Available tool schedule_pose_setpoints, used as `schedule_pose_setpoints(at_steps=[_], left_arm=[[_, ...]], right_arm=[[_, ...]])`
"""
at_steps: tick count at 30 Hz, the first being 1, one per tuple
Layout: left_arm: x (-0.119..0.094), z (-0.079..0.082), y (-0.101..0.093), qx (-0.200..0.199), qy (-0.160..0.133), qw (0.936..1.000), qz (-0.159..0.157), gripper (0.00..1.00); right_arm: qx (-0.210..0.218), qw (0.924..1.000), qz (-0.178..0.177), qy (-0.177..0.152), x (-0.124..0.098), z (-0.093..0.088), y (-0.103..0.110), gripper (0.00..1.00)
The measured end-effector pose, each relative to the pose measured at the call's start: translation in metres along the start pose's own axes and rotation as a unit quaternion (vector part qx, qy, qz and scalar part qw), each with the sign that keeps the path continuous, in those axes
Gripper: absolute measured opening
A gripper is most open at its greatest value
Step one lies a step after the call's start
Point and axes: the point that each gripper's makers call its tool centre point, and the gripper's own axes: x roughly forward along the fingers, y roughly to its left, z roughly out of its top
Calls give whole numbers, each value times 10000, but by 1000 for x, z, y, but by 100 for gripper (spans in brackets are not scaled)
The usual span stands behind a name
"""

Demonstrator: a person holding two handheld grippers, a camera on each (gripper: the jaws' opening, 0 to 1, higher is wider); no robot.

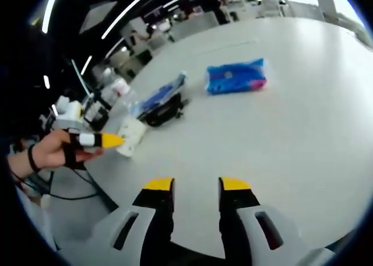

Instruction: Arrange the tabletop items into an orderly group along one side of the table until the central work area is clear of visible clutter.

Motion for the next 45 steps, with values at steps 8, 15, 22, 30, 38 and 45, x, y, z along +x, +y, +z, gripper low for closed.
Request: schedule_pose_setpoints(at_steps=[8,15,22,30,38,45], left_arm=[[0,1,4,47,-152,9999,2,37],[-3,-5,5,-48,-225,9997,-82,36],[-14,-14,9,4,-235,9997,-111,36],[-29,-33,14,312,-167,9993,-130,36],[-43,-44,17,788,-140,9966,-172,35],[-52,-46,10,1623,-101,9865,-181,35]], right_arm=[[-20,10000,31,17,1,1,3,27],[-41,10000,47,2,-1,1,4,26],[-80,9999,119,60,1,-2,7,26],[-517,9968,573,212,15,1,40,25],[-1088,9866,1165,348,30,9,85,26],[-1493,9736,1673,436,41,14,122,27]])
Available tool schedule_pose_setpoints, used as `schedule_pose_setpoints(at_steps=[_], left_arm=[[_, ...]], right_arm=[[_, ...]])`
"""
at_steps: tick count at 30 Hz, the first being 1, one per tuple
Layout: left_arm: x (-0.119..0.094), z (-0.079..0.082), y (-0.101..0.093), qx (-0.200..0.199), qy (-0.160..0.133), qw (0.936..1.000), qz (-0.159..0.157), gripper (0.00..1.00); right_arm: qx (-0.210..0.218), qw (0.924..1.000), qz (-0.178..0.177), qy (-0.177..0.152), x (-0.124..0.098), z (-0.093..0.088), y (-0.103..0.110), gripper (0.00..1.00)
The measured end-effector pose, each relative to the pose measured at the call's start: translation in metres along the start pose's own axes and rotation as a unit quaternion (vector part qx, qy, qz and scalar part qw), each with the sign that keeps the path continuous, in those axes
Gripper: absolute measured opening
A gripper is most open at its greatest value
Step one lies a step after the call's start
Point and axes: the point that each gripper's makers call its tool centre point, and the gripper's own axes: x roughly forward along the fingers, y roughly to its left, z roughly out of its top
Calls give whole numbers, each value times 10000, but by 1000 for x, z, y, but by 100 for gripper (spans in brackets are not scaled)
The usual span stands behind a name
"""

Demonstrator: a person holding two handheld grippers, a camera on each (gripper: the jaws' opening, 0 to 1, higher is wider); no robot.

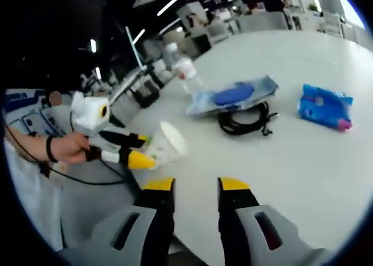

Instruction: Arrange the tabletop items into an orderly group along one side of the table until the central work area is clear of visible clutter.

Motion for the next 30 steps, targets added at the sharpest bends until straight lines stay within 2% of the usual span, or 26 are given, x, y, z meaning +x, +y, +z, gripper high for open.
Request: schedule_pose_setpoints(at_steps=[3,11,25,30], left_arm=[[-3,1,-7,392,25,9992,-42,35],[-4,-1,-21,773,15,9967,-240,35],[-5,0,-48,1606,9,9854,-571,35],[-4,-1,-54,1774,22,9819,-664,36]], right_arm=[[-65,9998,182,-13,7,7,10,27],[-134,9984,551,27,20,12,29,28],[-205,9933,1095,292,27,4,52,28],[-177,9909,1284,359,27,0,58,26]])
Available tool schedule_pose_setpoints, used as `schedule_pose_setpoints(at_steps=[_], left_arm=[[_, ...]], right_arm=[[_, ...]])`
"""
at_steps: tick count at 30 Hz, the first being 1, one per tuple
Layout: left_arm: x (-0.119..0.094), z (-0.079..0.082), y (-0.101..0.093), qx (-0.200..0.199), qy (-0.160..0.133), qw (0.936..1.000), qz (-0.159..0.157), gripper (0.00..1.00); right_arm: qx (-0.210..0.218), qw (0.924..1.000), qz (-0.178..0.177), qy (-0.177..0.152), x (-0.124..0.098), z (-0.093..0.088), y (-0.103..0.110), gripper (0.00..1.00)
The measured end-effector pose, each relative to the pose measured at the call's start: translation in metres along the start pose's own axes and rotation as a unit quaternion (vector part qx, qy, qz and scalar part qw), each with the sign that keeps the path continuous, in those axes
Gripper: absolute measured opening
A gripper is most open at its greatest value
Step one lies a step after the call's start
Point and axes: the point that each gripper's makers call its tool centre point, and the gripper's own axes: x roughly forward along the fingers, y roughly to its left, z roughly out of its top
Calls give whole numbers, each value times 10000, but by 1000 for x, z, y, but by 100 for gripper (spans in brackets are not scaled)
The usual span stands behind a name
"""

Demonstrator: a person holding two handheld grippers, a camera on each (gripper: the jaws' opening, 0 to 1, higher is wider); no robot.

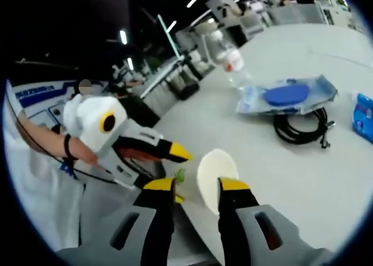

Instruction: Arrange the tabletop items into an orderly group along one side of the table until the central work area is clear of visible clutter.

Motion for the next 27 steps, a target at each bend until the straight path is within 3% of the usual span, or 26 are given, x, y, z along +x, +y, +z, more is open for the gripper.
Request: schedule_pose_setpoints(at_steps=[6,16,23,27], left_arm=[[1,-1,-9,336,104,9993,-120,36],[1,8,-15,841,103,9961,-258,36],[3,13,-12,919,66,9954,-257,36],[6,14,-6,701,27,9975,-128,37]], right_arm=[[32,9999,97,72,2,-6,3,25],[156,9992,359,53,4,-8,15,13],[337,9975,590,-170,1,2,26,1],[435,9976,428,-322,2,5,22,0]])
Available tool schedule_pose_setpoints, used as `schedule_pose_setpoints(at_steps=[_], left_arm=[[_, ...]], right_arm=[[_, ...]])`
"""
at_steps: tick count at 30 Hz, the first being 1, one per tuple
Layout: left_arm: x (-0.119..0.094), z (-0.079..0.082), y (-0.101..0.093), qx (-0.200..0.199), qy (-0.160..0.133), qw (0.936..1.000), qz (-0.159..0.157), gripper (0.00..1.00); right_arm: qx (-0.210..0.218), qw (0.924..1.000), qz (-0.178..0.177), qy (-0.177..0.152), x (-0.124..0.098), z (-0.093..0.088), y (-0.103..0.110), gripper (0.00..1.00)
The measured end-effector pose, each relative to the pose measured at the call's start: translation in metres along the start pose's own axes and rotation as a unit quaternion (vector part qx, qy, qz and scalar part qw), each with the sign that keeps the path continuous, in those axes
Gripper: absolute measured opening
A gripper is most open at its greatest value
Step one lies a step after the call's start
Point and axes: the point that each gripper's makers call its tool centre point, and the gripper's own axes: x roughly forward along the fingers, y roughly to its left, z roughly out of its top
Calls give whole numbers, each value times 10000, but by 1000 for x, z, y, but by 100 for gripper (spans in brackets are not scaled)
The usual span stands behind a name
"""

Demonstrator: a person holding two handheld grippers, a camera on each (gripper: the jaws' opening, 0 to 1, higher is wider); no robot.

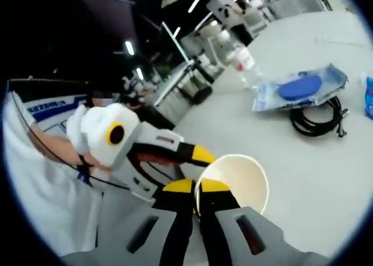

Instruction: Arrange the tabletop items into an orderly group along one side of the table until the central work area is clear of visible clutter.

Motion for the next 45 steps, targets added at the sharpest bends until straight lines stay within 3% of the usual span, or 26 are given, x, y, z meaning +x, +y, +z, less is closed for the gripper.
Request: schedule_pose_setpoints(at_steps=[8,12,15,16,18,21,29,36,45], left_arm=[[-1,-8,6,-449,-66,9988,161,36],[-4,-18,9,-978,-145,9947,274,36],[-9,-24,17,-1410,-234,9886,472,37],[-11,-26,22,-1688,-322,9835,570,37],[-15,-28,28,-1854,-397,9797,655,37],[-21,-33,35,-1936,-434,9770,786,37],[-42,-47,55,-2515,-670,9585,1162,37],[-54,-57,64,-2817,-767,9472,1327,37],[-69,-59,66,-2918,-861,9413,1465,38]], right_arm=[[234,9991,-243,-267,-1,-1,-9,0],[371,9978,-345,-434,-5,2,-15,0],[409,9967,-454,-536,-10,4,-18,0],[430,9964,-478,-547,-11,4,-20,0],[472,9957,-548,-575,-13,3,-23,0],[521,9953,-592,-565,-15,1,-24,0],[611,9944,-694,-511,-14,-5,-29,0],[607,9944,-747,-446,-7,2,-31,0],[275,9973,-670,-147,10,12,-22,0]])
